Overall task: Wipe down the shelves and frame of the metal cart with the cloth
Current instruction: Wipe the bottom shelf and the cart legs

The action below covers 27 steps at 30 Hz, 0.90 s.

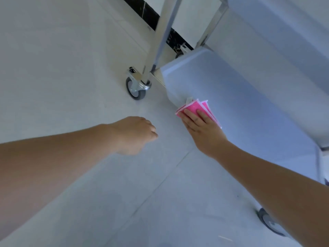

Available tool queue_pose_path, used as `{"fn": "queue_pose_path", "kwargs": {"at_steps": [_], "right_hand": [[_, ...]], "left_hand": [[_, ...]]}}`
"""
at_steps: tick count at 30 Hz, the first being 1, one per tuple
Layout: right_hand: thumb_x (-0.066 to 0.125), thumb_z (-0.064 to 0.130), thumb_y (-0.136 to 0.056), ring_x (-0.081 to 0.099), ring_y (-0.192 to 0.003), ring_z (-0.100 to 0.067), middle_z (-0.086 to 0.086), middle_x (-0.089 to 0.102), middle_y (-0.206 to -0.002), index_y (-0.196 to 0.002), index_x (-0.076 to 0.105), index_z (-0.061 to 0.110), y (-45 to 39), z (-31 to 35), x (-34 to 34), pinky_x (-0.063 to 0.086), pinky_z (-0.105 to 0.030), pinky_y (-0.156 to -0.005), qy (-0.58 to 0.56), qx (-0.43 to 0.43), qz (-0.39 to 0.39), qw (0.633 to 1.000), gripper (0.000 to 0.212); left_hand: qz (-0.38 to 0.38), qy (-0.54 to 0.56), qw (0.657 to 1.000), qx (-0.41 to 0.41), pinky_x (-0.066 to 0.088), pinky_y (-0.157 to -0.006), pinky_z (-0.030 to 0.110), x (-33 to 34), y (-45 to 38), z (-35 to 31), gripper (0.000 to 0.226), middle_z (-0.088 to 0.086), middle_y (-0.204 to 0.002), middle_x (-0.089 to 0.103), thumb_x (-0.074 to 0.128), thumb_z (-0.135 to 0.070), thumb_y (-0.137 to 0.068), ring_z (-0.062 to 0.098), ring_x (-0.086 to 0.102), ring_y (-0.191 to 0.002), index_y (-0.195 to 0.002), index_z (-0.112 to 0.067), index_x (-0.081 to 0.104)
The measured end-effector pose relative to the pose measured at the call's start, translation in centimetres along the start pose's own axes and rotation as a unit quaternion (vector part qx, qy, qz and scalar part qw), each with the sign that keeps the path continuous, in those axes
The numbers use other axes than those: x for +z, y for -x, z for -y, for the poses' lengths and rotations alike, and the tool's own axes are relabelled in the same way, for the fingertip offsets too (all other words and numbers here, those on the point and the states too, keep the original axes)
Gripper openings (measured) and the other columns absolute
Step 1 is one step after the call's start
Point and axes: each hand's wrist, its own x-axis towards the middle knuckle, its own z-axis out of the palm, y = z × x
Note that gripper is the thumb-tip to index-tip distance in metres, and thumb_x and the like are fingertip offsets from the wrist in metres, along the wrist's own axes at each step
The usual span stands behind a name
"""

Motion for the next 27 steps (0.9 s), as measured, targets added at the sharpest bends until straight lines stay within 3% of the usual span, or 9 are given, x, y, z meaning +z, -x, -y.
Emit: {"fn": "queue_pose_path", "kwargs": {"at_steps": [3,8,16,27], "right_hand": [[0.017,0.017,-0.089,0.021,-0.143,-0.022,0.0,0.023,-0.155,-0.144,0.03,0.009,3.3,0.1,0.8,0.012,-0.043,-0.116,-0.01,0.004,0.009,1.0,0.058],[0.016,0.017,-0.089,0.009,-0.145,-0.023,-0.002,0.01,-0.158,-0.147,0.021,0.007,8.8,0.5,2.4,0.001,-0.042,-0.116,-0.023,-0.001,0.031,0.999,0.059],[0.029,0.02,-0.091,0.011,-0.145,-0.021,-0.002,0.01,-0.158,-0.145,0.028,0.008,17.0,0.9,4.5,0.009,-0.041,-0.117,-0.02,-0.001,0.039,0.999,0.055],[0.026,0.013,-0.088,0.025,-0.142,-0.02,0.002,0.022,-0.154,-0.139,0.043,0.01,28.0,2.4,7.9,0.017,-0.041,-0.117,-0.041,0.041,0.029,0.998,0.053]], "left_hand": [[0.016,-0.015,1.0,-0.001,0.028,-0.107,0.03,-0.9,-1.0,-2.5,0.048,-0.005,-0.138,0.045,0.041,-0.012,-0.088,0.017,0.037,-0.126,-0.135,-0.021,0.041],[0.03,-0.036,0.999,0.021,0.028,-0.107,0.031,-2.3,-3.1,-6.5,0.05,-0.005,-0.14,0.043,0.039,-0.013,-0.089,0.017,0.036,-0.127,-0.138,-0.021,0.038],[0.042,-0.079,0.994,0.061,0.029,-0.106,0.031,-3.0,-5.7,-10.5,0.05,-0.006,-0.136,0.045,0.039,-0.014,-0.087,0.016,0.038,-0.125,-0.136,-0.023,0.039],[0.045,-0.103,0.983,0.142,0.032,-0.103,0.03,-3.6,-8.2,-15.4,0.045,-0.009,-0.132,0.05,0.039,-0.015,-0.086,0.014,0.042,-0.122,-0.129,-0.025,0.046]]}}
